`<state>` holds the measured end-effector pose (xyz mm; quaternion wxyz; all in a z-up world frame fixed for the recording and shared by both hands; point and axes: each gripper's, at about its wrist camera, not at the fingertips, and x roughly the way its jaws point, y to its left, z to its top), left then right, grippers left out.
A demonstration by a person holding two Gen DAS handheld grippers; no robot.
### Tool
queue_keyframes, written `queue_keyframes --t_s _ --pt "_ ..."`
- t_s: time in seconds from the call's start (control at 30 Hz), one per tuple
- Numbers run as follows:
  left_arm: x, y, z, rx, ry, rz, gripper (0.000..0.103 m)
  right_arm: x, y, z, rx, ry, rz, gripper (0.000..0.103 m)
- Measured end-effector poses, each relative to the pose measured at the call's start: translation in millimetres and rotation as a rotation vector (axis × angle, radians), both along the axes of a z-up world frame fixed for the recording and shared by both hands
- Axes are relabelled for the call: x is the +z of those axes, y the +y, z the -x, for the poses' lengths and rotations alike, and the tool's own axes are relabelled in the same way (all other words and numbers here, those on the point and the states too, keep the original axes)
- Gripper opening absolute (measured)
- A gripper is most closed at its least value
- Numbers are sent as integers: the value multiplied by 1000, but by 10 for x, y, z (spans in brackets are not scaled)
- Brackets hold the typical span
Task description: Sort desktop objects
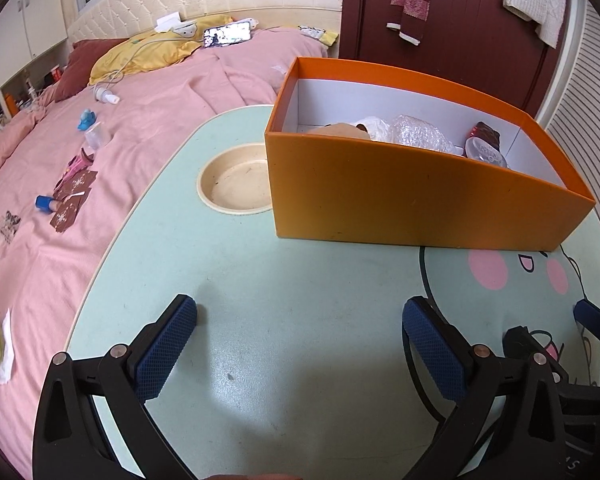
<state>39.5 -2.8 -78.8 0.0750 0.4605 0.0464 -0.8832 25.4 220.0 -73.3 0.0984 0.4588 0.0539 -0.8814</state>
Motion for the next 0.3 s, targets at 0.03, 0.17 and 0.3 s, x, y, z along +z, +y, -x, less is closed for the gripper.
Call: queue_keyframes --t_s 0.03,0.17,0.3 --pt "2 -3 -2 0 0 0 103 -1 5 -4 0 0 0 103" --pt "4 -1 3 0 0 0 103 -1 -12 1 0 0 0 103" --pt "2 1 -9 5 2 1 103 3 -22 -6 0 0 1 103"
